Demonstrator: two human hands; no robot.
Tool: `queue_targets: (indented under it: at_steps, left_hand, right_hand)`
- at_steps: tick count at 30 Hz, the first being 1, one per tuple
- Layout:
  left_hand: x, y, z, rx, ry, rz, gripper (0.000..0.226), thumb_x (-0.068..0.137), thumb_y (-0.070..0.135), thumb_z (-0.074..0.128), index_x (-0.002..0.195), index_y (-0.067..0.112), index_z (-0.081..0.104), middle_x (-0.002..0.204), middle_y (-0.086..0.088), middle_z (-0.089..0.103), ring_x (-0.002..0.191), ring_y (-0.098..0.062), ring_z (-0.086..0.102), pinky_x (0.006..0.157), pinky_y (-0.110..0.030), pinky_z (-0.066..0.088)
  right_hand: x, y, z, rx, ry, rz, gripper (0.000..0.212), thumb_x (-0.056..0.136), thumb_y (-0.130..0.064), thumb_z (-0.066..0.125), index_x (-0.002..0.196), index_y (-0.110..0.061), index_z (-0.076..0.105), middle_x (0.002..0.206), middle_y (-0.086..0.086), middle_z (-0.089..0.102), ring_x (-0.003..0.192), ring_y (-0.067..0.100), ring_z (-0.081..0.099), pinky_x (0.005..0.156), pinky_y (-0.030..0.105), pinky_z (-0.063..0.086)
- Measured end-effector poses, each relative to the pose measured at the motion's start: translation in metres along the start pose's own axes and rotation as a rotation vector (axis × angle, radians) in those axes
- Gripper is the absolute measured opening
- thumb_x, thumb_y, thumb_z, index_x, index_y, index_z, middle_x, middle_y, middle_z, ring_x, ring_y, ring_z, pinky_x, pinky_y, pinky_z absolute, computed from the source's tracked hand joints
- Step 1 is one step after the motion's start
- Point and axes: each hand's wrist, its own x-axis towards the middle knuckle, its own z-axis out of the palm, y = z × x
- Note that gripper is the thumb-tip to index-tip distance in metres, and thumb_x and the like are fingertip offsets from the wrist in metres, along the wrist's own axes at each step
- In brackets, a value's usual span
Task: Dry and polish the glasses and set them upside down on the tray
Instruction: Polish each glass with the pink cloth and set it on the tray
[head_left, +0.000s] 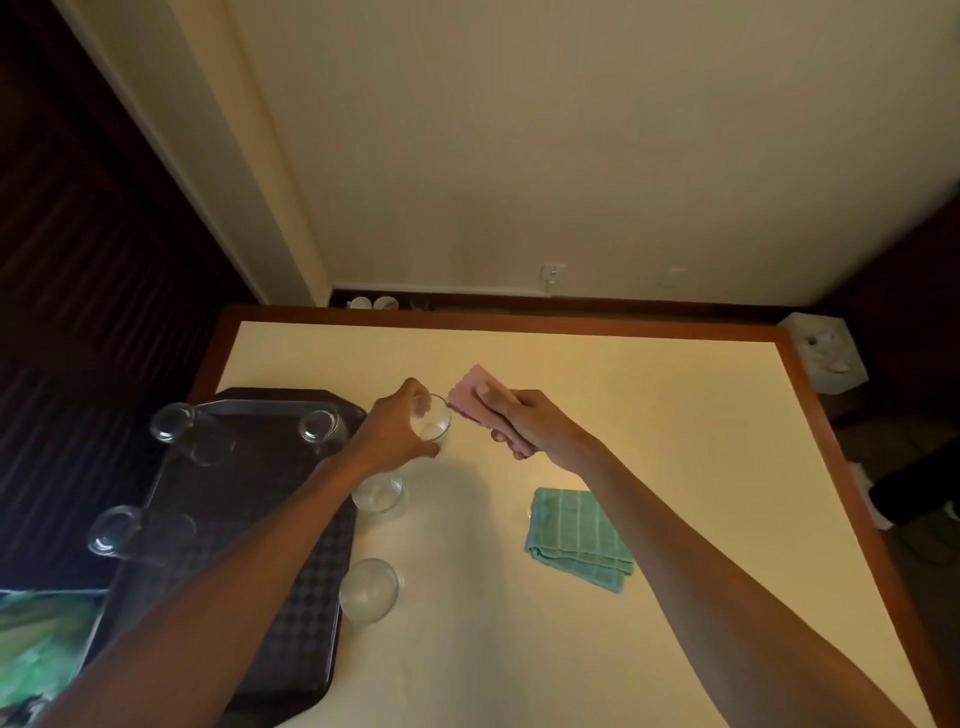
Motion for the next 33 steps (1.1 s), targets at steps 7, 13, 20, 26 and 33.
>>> queue_targets:
  at_steps: [7,13,20,26,33]
  left_hand:
    - [-0.022,0.038,-0.065,0.024,0.028,0.163,0.072,0.062,0.026,0.095,0.121,0.028,0.054,0.113,0.008,0.059,0.100,-0.011,0.059,0.078,-0.020,0.048]
    - [-0.044,0.067,-0.131,0.220,-0.032,0.255,0.085,0.062,0.028,0.094,0.138,0.029,0.057,0.119,0.006,0.047,0.108,-0.014,0.055,0.089,-0.034,0.056]
    - [-0.063,0.094,-0.202,0.063,-0.057,0.327,0.099,0.058,0.032,0.100,0.146,0.028,0.054,0.129,0.007,0.064,0.115,-0.004,0.062,0.103,-0.029,0.053]
    - [-0.087,0.077,-0.250,-0.364,-0.229,0.117,0.064,0.091,0.062,0.063,0.137,0.018,0.057,0.130,-0.010,0.066,0.112,-0.021,0.067,0.085,-0.027,0.058]
    - [-0.103,0.095,-0.245,-0.650,-0.007,-0.042,0.053,0.111,0.043,0.034,0.129,-0.002,0.056,0.105,-0.021,0.065,0.084,-0.025,0.062,0.060,-0.025,0.050]
  right_hand:
    - [-0.005,-0.055,0.016,-0.164,-0.121,-0.085,0.056,0.094,-0.061,0.052,0.080,-0.010,0.069,0.063,0.005,0.061,0.052,0.018,0.049,0.048,0.024,0.038]
    - [-0.011,-0.103,0.036,-0.584,-0.081,-0.171,0.058,0.096,-0.062,0.047,0.069,-0.016,0.070,0.061,0.001,0.069,0.052,0.009,0.062,0.057,0.017,0.047]
    - [-0.038,-0.156,0.057,-0.307,-0.130,-0.287,0.035,0.104,-0.033,0.049,0.087,-0.012,0.072,0.067,0.008,0.070,0.054,0.013,0.055,0.046,0.026,0.039]
    - [-0.044,-0.179,0.077,-0.267,0.010,-0.500,0.038,0.100,-0.034,0.057,0.097,0.001,0.072,0.058,0.029,0.060,0.047,0.048,0.049,0.053,0.026,0.048]
    - [-0.050,-0.217,0.108,-0.592,0.360,-0.447,0.039,0.084,-0.054,0.070,0.077,-0.015,0.071,0.052,-0.010,0.062,0.049,0.013,0.062,0.053,0.026,0.050]
